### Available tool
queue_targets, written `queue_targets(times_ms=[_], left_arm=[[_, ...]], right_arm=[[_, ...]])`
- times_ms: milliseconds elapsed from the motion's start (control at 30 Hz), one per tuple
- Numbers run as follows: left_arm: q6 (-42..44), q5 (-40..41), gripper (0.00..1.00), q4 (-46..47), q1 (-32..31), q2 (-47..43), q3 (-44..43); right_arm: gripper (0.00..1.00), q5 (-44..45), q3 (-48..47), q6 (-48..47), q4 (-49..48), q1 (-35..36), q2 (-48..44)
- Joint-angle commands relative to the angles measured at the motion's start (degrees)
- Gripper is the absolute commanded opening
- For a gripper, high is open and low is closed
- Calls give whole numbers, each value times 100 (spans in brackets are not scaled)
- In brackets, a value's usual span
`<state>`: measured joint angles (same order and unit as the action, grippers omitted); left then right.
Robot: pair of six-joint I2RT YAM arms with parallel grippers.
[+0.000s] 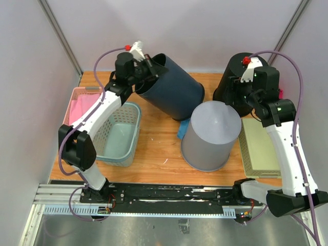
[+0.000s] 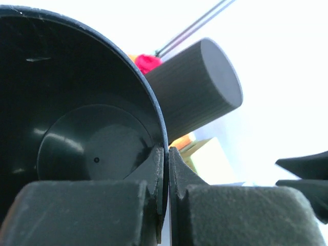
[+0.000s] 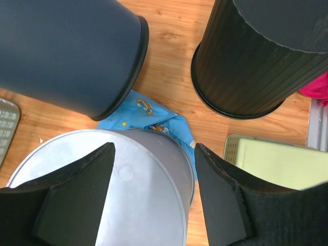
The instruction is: Turn the large container upside down
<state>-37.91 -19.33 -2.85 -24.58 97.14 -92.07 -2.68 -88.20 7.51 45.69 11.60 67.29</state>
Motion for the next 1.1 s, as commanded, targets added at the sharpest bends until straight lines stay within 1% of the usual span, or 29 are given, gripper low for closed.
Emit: queue_targets(times_ms=[0,100,167,233,333,400,433,567,633,700,767,1067], left_arm=[[-1704,-691,0,2751,796,-175,1246],[-1719,-912,0,2875,1096,-137,1664],[-1379,-913,1,2476,1220,-171,1771],[-842,-799,5,1882,1296,-222,1738],[57,-665,21,979,1385,-189,1514],[491,-559,31,447,1439,-92,1289],[686,-505,39,232,1453,-49,1168],[1182,-290,59,-361,1506,115,918],[1295,-295,67,-571,1532,191,814],[1391,-372,70,-723,1544,250,708],[1433,-441,71,-789,1544,250,666],[1591,-604,71,-939,1544,332,629]], right_arm=[[65,-307,74,130,-236,-144,-7],[65,-566,80,216,-354,-220,88],[65,-776,71,304,-470,-280,182],[65,-1008,44,401,-610,-341,342],[65,-1363,-121,516,-835,-421,628],[65,-1695,-264,643,-1011,-489,898],[64,-1869,-365,730,-1081,-521,1052],[63,-2628,-625,1017,-1668,-559,1656],[63,-2920,-839,1134,-1860,-563,2080],[62,-3127,-1141,1232,-1941,-562,2493],[61,-3260,-1430,1319,-1988,-562,2900],[61,-3821,-2237,1568,-2199,-490,4316]])
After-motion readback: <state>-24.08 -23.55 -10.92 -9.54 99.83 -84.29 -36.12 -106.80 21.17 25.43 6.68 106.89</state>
